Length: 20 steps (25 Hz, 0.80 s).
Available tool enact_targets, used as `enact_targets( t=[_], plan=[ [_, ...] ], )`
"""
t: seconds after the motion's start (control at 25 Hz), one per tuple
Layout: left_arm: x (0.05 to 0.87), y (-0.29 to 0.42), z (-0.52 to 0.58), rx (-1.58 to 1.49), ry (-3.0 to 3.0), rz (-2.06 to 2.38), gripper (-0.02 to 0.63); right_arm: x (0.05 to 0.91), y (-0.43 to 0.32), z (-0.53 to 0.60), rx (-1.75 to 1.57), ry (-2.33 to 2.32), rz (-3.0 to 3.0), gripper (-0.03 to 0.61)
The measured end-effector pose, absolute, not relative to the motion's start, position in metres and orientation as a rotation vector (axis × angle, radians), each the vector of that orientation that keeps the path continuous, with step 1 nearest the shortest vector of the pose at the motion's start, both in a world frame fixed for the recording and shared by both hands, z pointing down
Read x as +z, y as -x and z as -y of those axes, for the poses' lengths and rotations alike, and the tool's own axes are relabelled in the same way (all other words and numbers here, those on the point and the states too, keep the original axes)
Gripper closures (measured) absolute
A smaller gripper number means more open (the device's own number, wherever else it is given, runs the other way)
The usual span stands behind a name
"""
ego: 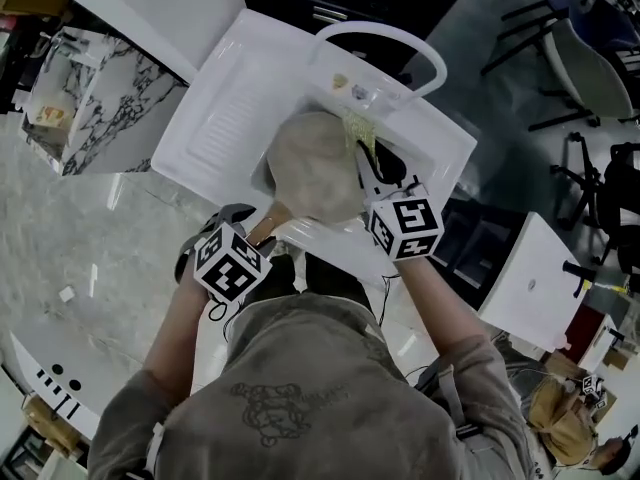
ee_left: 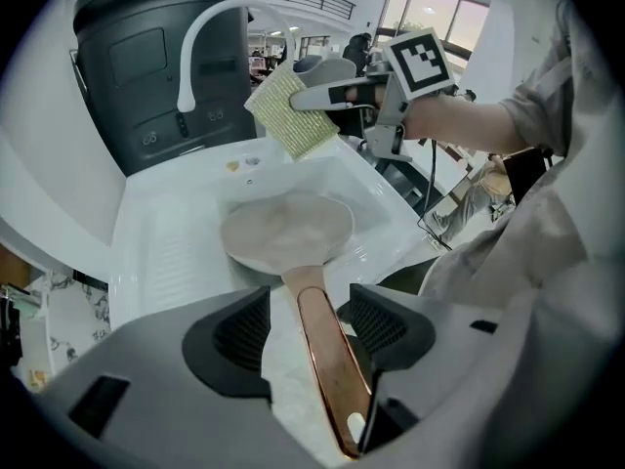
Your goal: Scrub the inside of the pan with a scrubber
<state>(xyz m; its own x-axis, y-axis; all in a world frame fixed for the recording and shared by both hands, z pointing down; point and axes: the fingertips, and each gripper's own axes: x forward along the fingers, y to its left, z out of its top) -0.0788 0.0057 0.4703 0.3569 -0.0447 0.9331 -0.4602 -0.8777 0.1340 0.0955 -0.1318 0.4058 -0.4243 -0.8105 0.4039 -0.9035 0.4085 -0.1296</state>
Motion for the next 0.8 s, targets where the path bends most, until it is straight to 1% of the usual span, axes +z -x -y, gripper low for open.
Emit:
enact_targets(
  t=[0.52, 0.8],
  plan=[
    [0.508, 0.086, -0.015, 1.586, -2.062, 0.357, 0.364, 0.513, -0.1, 0.17, 0.598, -1.441, 2.248, 0.506],
    [0.519, 0.084, -0.015, 1.549, -2.0, 0.317, 0.365, 0.562, -0.099, 0.181, 0.67, -1.419, 2.166, 0.506]
  ],
)
